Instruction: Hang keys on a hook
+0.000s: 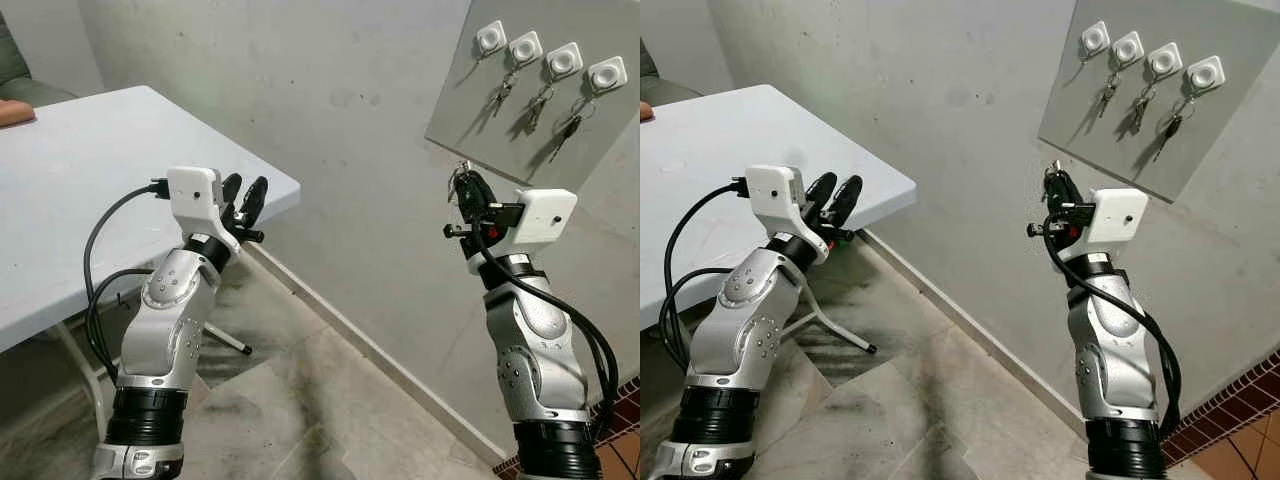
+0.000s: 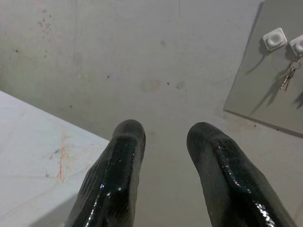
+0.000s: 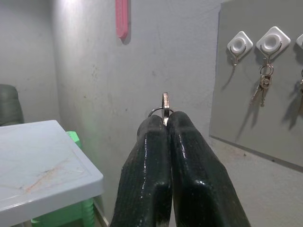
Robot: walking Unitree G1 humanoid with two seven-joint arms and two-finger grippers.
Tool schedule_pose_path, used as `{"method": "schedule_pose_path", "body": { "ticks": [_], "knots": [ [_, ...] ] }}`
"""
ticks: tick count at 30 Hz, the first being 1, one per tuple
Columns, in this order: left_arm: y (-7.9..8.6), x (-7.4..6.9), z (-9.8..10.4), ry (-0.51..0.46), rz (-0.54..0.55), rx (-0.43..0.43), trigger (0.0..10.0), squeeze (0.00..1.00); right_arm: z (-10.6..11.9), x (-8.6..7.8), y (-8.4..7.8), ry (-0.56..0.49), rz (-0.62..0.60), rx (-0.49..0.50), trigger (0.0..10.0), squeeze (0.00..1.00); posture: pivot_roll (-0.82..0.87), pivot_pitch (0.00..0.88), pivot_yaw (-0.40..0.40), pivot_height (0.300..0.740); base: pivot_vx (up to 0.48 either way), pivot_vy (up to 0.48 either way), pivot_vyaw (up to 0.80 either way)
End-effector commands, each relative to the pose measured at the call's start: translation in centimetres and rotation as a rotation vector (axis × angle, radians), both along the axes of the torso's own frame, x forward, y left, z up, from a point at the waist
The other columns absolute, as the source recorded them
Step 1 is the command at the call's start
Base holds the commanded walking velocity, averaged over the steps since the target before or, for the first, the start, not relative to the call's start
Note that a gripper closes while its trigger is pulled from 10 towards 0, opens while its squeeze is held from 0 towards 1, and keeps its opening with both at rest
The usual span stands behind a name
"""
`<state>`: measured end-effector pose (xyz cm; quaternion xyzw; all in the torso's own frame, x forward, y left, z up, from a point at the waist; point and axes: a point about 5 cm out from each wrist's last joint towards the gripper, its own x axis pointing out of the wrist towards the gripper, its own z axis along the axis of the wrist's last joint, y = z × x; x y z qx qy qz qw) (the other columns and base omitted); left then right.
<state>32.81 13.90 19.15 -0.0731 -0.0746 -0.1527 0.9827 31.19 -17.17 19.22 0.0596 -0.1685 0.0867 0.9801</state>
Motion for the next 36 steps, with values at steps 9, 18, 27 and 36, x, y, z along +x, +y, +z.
{"method": "schedule_pose_path", "body": {
  "ticks": [9,18,27,36],
  "knots": [
    [-0.02,-0.13,0.95,-0.030,-0.015,-0.004,10.0,0.00,0.63,-0.13,0.42,-0.019,0.029,-0.005,10.0,0.00,0.15,0.000,-0.084,0.740,0.337,0.000,0.00],
    [-0.04,-0.26,0.88,-0.027,-0.013,-0.009,10.0,0.00,0.60,-0.13,0.55,-0.016,0.039,-0.008,10.0,0.00,0.15,0.000,-0.088,0.740,0.371,0.000,0.00],
    [-0.05,-0.32,0.86,-0.026,-0.011,-0.013,10.0,0.00,0.62,-0.14,0.47,-0.015,0.041,-0.013,10.0,0.00,0.15,0.000,-0.092,0.740,0.369,0.000,0.00],
    [0.02,-0.34,0.91,-0.023,-0.007,-0.021,10.0,0.00,0.65,-0.16,0.52,-0.013,0.045,-0.014,10.0,0.00,0.15,0.000,-0.094,0.740,0.370,0.000,0.00]
  ]
}}
